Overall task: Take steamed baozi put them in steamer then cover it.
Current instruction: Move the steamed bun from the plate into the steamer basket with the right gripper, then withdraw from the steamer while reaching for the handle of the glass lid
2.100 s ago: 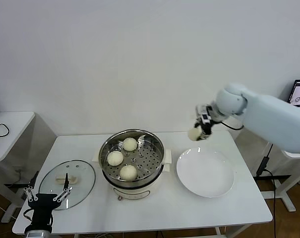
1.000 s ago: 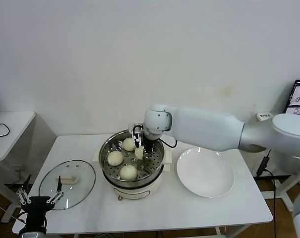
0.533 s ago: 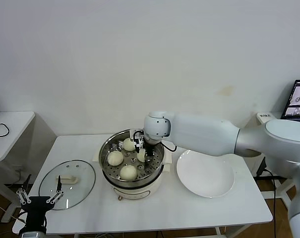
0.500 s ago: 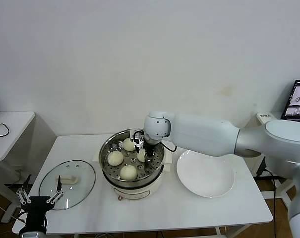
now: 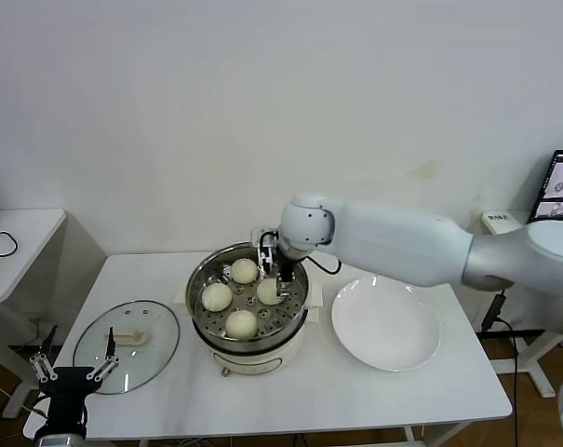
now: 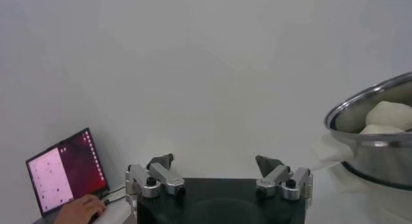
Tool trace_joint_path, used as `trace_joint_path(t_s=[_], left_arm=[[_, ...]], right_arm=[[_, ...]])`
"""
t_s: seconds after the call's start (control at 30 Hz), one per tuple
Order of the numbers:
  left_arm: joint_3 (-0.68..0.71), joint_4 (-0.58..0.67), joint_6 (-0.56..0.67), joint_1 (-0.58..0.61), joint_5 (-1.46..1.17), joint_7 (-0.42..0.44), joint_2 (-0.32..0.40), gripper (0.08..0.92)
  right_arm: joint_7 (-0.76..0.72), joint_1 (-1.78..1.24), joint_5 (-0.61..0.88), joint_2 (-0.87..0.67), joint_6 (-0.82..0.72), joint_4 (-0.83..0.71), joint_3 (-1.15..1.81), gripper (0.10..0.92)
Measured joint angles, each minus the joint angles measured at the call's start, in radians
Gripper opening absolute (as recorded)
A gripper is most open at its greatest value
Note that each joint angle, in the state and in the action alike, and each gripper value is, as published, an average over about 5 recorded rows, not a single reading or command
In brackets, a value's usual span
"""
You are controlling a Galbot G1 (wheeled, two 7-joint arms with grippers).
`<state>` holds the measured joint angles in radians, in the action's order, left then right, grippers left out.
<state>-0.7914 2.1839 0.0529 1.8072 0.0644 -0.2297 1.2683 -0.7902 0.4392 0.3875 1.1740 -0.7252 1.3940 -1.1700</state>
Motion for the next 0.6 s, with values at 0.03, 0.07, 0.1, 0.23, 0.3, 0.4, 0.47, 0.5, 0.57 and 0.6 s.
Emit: trace_joint_path(t_s=[0.03, 0.07, 0.1, 0.23, 0.3, 0.4, 0.47, 0.5, 0.57, 0.6], left_arm=[[0.000, 0.000, 0.000, -0.001, -0.001, 0.000, -0.001, 0.823], [-0.001, 0.000, 0.000, -0.002, -0.001, 0.001, -0.001, 0.823], [-0.001, -0.001, 0.000, -0.003, -0.003, 0.001, -0.001, 0.823], [-0.001, -0.010, 0.005, -0.013, -0.010, 0.002, -0.001, 0.823], [0.001, -0.015, 0.009, -0.018, -0.012, 0.002, -0.001, 0.823], [0.006, -0.025, 0.017, -0.027, -0.011, 0.003, 0.001, 0.823], [0.010, -0.033, 0.022, -0.034, -0.009, 0.003, 0.003, 0.823], [0.011, -0.038, 0.026, -0.037, -0.008, 0.004, 0.005, 0.823], [0.012, -0.047, 0.034, -0.044, -0.005, 0.007, 0.006, 0.823], [0.012, -0.051, 0.038, -0.047, -0.004, 0.009, 0.006, 0.823]], right_arm=[[0.009, 0.002, 0.007, -0.014, 0.000, 0.014, 0.006, 0.823], [0.022, 0.002, 0.017, -0.031, 0.001, 0.030, 0.014, 0.823], [0.037, 0.001, 0.028, -0.049, 0.002, 0.047, 0.022, 0.823], [0.140, -0.022, 0.080, -0.132, 0.017, 0.127, 0.066, 0.823], [0.214, -0.051, 0.107, -0.179, 0.036, 0.170, 0.098, 0.823], [0.337, -0.124, 0.145, -0.252, 0.083, 0.232, 0.166, 0.823], [0.420, -0.198, 0.162, -0.295, 0.127, 0.269, 0.231, 0.823], [0.458, -0.241, 0.166, -0.313, 0.153, 0.286, 0.270, 0.823], [0.528, -0.340, 0.167, -0.340, 0.206, 0.314, 0.359, 0.823], [0.557, -0.393, 0.163, -0.349, 0.234, 0.326, 0.409, 0.823]])
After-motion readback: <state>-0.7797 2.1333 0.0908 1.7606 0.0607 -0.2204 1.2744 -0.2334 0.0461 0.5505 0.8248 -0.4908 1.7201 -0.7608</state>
